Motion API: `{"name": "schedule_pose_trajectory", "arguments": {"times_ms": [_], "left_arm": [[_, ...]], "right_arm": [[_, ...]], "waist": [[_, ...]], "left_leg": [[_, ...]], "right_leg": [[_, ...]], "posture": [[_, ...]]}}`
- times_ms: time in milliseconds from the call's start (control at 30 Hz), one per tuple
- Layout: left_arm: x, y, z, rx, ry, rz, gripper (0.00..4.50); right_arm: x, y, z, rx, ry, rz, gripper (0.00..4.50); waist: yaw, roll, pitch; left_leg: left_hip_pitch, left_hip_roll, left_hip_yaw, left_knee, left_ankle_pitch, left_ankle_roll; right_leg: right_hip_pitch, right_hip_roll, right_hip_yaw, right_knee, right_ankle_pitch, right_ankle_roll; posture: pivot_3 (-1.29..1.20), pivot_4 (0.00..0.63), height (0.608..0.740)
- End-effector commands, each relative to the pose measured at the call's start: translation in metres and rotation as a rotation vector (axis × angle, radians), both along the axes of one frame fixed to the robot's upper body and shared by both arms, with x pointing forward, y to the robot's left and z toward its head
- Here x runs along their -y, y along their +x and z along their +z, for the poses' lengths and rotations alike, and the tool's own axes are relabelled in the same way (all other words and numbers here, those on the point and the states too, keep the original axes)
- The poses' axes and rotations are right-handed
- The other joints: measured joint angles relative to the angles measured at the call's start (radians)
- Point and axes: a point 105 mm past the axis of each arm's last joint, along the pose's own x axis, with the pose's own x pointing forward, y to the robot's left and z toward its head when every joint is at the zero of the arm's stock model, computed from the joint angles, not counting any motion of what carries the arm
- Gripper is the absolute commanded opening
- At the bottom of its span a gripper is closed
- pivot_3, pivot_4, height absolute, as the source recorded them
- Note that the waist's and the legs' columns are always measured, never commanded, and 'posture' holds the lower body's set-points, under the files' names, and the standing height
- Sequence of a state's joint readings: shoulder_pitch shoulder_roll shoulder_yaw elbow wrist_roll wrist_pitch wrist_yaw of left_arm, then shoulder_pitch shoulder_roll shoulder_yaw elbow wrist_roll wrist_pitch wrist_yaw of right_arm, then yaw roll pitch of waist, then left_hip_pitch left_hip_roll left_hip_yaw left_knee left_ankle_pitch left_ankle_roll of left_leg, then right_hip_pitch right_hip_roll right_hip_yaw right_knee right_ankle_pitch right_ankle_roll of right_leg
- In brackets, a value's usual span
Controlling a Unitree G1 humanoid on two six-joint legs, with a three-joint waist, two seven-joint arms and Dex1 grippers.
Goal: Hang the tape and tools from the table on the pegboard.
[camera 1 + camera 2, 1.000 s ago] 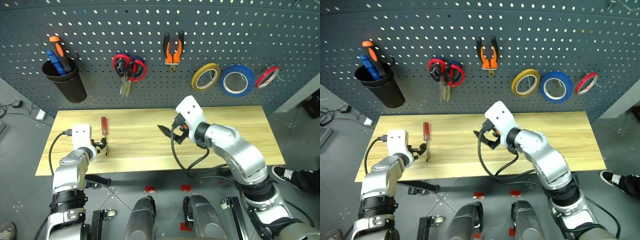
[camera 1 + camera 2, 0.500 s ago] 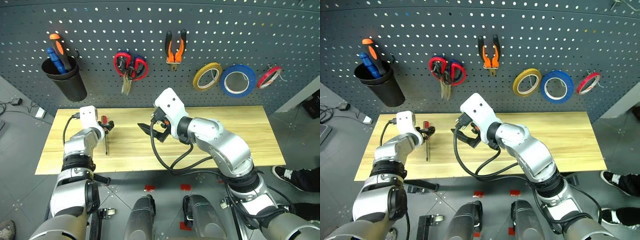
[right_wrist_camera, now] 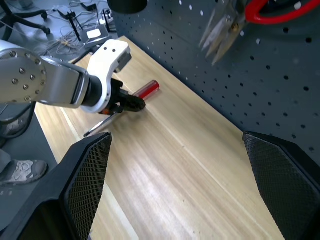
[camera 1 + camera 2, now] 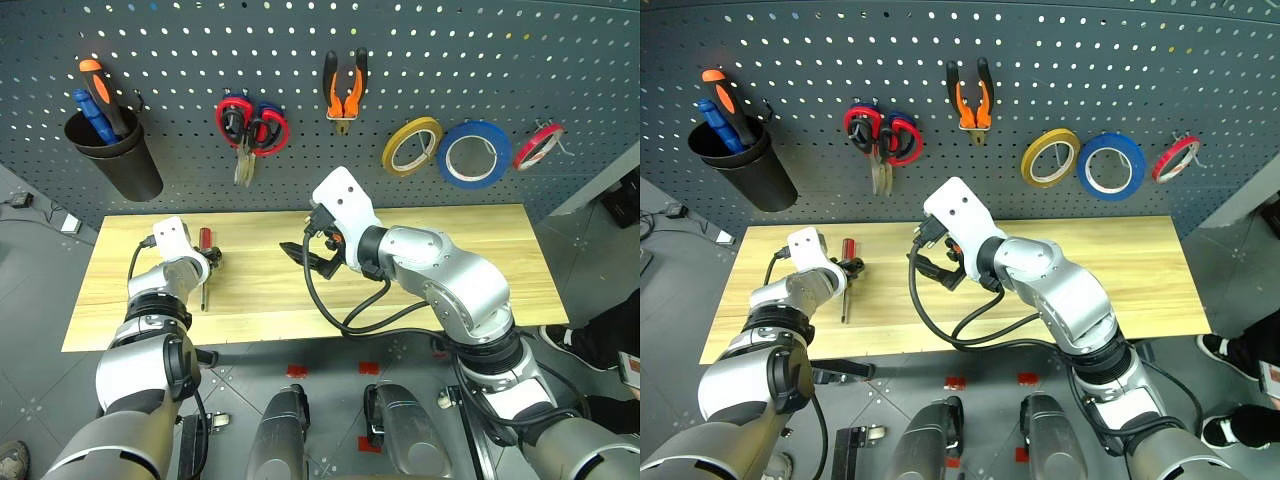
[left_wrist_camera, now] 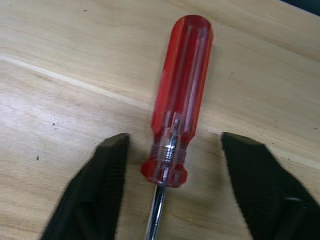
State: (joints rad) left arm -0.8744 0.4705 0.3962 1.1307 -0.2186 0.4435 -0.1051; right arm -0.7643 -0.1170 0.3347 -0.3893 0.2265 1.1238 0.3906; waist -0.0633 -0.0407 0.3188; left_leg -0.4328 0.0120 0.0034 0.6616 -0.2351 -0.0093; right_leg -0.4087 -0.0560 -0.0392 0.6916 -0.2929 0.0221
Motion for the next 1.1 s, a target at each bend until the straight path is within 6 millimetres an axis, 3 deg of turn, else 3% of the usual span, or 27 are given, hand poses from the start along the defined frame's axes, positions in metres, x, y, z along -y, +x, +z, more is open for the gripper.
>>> {"name": "schedule_pose_trajectory", "arguments": {"times_ms": [33, 133, 267, 400, 533, 733, 867, 1100], "left_arm": [[-0.005, -0.003, -0.001, -0.004, 0.037, -0.033, 1.59], [-0.011, -0.006, 0.000, -0.005, 0.130, -0.105, 0.83], [-0.017, -0.008, 0.007, 0.046, 0.267, -0.197, 0.83], [-0.011, -0.013, 0.020, 0.179, 0.387, -0.321, 0.83], [0.013, -0.033, 0.050, 0.419, 0.497, -0.456, 0.83], [0.043, -0.069, 0.096, 0.645, 0.522, -0.499, 0.83], [0.043, -0.083, 0.141, 0.779, 0.648, -0.439, 0.83], [0.046, -0.093, 0.212, 0.985, 0.699, -0.339, 0.83]], "right_arm": [[0.001, -0.007, 0.014, 0.044, 0.025, 0.031, 4.50], [0.007, -0.009, 0.013, 0.075, 0.004, 0.050, 4.50], [0.015, -0.012, 0.016, 0.160, -0.004, 0.071, 4.50], [0.022, -0.023, 0.025, 0.267, 0.050, 0.142, 4.50], [0.028, -0.033, 0.033, 0.267, 0.084, 0.209, 4.50], [0.030, -0.038, 0.049, 0.268, 0.137, 0.257, 4.50], [0.031, -0.037, 0.056, 0.271, 0.156, 0.267, 4.50], [0.033, -0.031, 0.071, 0.294, 0.211, 0.254, 4.50]], "waist": [[0.000, 0.000, 0.000], [0.000, 0.000, 0.000], [-0.002, -0.001, -0.001], [-0.003, -0.001, -0.001], [-0.005, -0.003, -0.003], [0.005, -0.003, -0.005], [0.008, -0.003, -0.007], [0.014, -0.004, -0.016]], "left_leg": [[0.000, 0.000, 0.000, 0.000, 0.000, 0.000], [0.000, 0.000, 0.000, 0.000, 0.000, 0.000], [0.000, 0.000, 0.001, -0.001, 0.000, 0.000], [-0.001, 0.001, 0.001, -0.002, 0.000, -0.002], [-0.002, 0.001, 0.001, -0.003, 0.001, -0.006], [-0.002, 0.002, 0.000, -0.003, 0.001, -0.006], [-0.002, 0.002, -0.001, -0.003, 0.000, -0.003], [-0.002, 0.001, 0.000, -0.001, 0.000, -0.003]], "right_leg": [[0.000, 0.000, 0.000, 0.000, 0.000, 0.000], [0.000, 0.000, 0.000, -0.001, 0.000, 0.000], [0.000, 0.000, 0.000, -0.002, 0.000, 0.000], [0.000, 0.000, 0.000, -0.005, 0.000, 0.000], [0.001, -0.001, 0.000, -0.009, 0.000, 0.000], [0.002, -0.001, -0.001, -0.011, 0.001, -0.001], [0.003, -0.001, -0.002, -0.010, 0.001, -0.002], [0.003, -0.001, -0.002, -0.009, 0.002, -0.001]], "posture": [[-0.16, 0.348, 0.740], [-0.16, 0.334, 0.740], [-0.16, 0.308, 0.740], [-0.16, 0.280, 0.740], [-0.16, 0.259, 0.740], [-0.13, 0.238, 0.740], [-0.11, 0.227, 0.740], [-0.08, 0.216, 0.740]]}}
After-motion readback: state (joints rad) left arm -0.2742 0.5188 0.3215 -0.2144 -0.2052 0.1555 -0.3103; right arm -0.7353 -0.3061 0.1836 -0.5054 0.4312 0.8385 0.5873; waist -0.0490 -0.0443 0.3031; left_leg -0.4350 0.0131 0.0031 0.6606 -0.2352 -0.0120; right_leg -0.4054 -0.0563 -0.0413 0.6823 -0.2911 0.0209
